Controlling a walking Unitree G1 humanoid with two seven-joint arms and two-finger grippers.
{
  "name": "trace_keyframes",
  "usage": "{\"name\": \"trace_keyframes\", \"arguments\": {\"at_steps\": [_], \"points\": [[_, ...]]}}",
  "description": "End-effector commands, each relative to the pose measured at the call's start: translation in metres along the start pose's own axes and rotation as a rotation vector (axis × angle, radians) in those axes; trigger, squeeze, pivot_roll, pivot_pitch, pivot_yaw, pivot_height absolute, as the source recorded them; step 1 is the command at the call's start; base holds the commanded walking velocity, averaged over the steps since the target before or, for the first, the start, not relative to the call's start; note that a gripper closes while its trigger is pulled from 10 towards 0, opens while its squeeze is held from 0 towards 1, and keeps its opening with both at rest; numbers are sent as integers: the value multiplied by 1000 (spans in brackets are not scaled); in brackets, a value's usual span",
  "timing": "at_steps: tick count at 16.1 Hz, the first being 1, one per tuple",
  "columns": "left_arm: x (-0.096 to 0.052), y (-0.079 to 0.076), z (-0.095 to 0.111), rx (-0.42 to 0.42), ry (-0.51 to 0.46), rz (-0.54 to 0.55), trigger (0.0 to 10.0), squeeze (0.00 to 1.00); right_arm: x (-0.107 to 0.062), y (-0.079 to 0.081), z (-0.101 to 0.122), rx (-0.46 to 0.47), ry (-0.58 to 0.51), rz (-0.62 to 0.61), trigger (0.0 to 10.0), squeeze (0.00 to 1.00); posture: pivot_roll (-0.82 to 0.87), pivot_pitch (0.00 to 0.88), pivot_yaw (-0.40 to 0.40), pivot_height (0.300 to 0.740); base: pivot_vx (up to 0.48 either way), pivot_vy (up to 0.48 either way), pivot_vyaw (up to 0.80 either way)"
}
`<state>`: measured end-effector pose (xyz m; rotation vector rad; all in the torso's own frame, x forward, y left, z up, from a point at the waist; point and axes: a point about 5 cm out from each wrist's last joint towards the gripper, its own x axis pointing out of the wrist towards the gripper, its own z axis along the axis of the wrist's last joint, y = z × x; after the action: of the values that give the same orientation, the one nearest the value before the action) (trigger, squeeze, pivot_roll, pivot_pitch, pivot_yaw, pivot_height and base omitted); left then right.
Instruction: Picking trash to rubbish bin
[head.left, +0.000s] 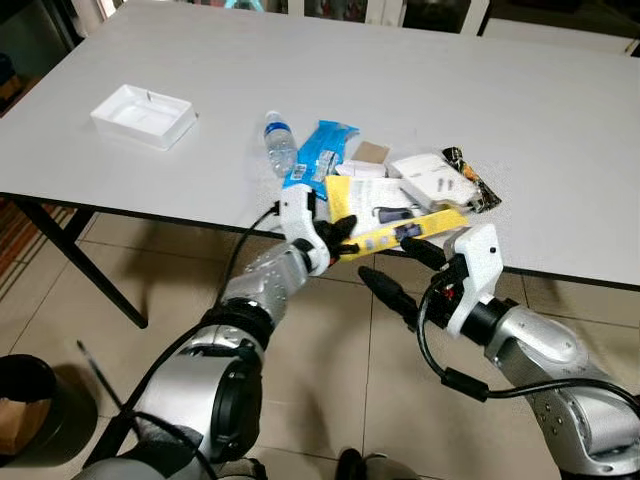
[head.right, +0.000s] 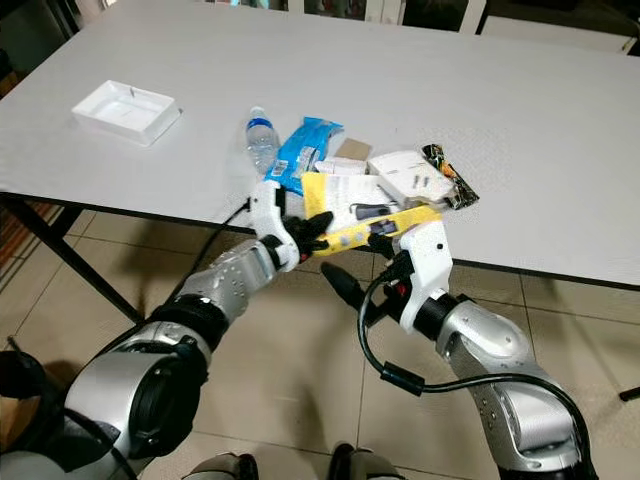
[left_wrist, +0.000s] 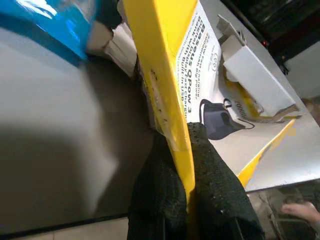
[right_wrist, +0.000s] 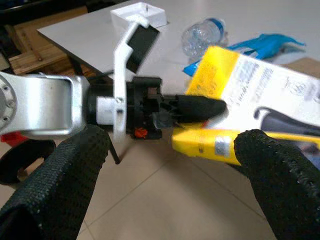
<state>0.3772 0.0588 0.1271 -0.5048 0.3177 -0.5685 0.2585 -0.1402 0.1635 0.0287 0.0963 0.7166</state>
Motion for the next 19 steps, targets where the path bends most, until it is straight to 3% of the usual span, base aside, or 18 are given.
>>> {"name": "trace_keyframes", "arguments": {"at_steps": [1, 6, 12, 14, 17, 18, 19], "points": [[-4, 6, -4, -5, 6, 15, 0, 0, 1, -1, 0, -8, 1, 7, 10000, 0, -135, 120, -60, 740, 0, 0, 0], [-13, 4, 14, 17, -119, -48, 0, 0, 9, -5, 1, -19, -11, 20, 10000, 0, -103, 90, -75, 740, 0, 0, 0], [-13, -21, 24, 6, -192, -178, 0, 0, 14, -5, 1, -18, -23, 25, 10000, 0, -103, 80, -71, 740, 0, 0, 0], [-13, -28, 30, 37, -204, -194, 0, 0, 14, -6, 1, -18, -30, 18, 10000, 0, -101, 78, -71, 740, 0, 0, 0], [-16, -29, 36, 48, -215, -201, 0, 0, 15, -7, 1, -22, -30, 22, 10000, 0, -93, 71, -71, 740, 0, 0, 0], [-18, -29, 37, 54, -217, -203, 5765, 0, 16, -7, 1, -22, -34, 23, 10000, 0, -92, 68, -70, 740, 0, 0, 0], [-18, -29, 37, 62, -215, -202, 10000, 0, 18, -8, 2, -24, -38, 24, 10000, 0, -90, 61, -70, 740, 0, 0, 0]]}}
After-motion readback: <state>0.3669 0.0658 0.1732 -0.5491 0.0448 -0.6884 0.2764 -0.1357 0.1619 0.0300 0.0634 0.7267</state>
